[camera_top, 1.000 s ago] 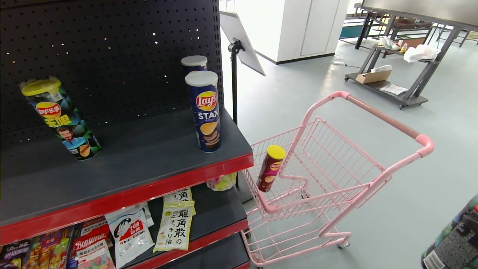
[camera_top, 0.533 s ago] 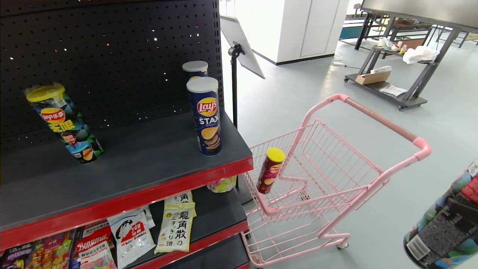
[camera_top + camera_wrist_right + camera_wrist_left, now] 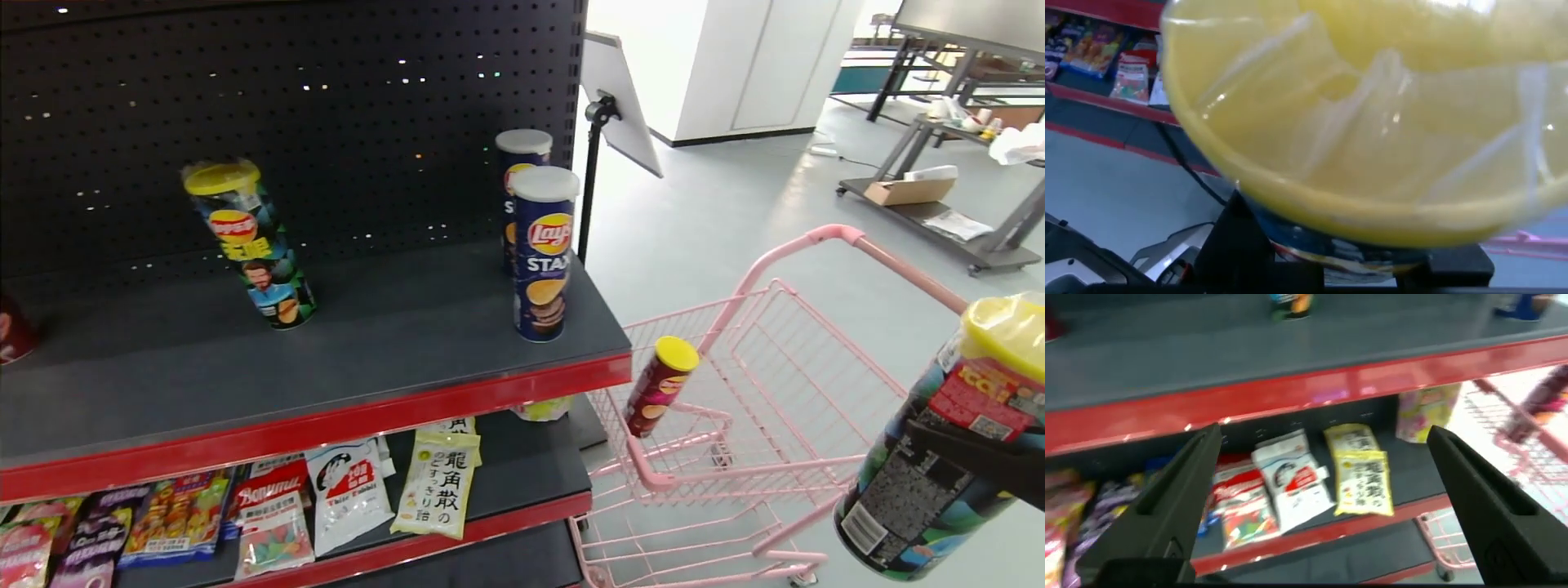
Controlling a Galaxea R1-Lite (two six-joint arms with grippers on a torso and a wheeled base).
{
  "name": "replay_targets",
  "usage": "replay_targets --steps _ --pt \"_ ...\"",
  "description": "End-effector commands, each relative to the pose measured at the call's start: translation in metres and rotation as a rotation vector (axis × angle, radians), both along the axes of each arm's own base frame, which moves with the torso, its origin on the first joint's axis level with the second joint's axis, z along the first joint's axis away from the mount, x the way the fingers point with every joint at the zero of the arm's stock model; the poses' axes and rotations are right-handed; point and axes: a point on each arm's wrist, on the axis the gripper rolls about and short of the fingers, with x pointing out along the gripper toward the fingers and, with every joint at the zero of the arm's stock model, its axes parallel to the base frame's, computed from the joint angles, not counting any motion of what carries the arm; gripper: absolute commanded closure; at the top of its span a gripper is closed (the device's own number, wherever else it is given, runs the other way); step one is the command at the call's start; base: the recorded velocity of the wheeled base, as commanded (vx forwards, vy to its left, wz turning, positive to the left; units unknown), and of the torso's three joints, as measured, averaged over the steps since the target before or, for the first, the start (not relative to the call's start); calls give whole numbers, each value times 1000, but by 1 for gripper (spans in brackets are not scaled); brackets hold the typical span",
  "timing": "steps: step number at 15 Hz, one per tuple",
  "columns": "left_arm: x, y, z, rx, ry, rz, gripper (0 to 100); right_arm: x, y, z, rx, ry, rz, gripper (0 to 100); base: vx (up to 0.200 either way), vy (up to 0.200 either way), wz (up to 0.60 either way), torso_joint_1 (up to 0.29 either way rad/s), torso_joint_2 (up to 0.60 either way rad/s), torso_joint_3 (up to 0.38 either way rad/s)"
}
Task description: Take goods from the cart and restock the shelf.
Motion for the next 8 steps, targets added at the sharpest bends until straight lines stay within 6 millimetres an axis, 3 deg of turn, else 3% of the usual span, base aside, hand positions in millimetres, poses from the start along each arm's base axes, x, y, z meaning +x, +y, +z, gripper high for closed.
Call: replay_targets --steps 1,4,8 --pt "0 0 0 -3 2 2 0 1 2 -1 -3 9 12 100 0 0 600 -2 2 -2" --pt "0 0 0 -5 1 2 0 3 2 -3 -9 20 9 100 0 0 600 5 1 2" --pt "0 0 0 1 1 2 0 3 1 -19 -15 17 3 100 0 0 0 0 0 0"
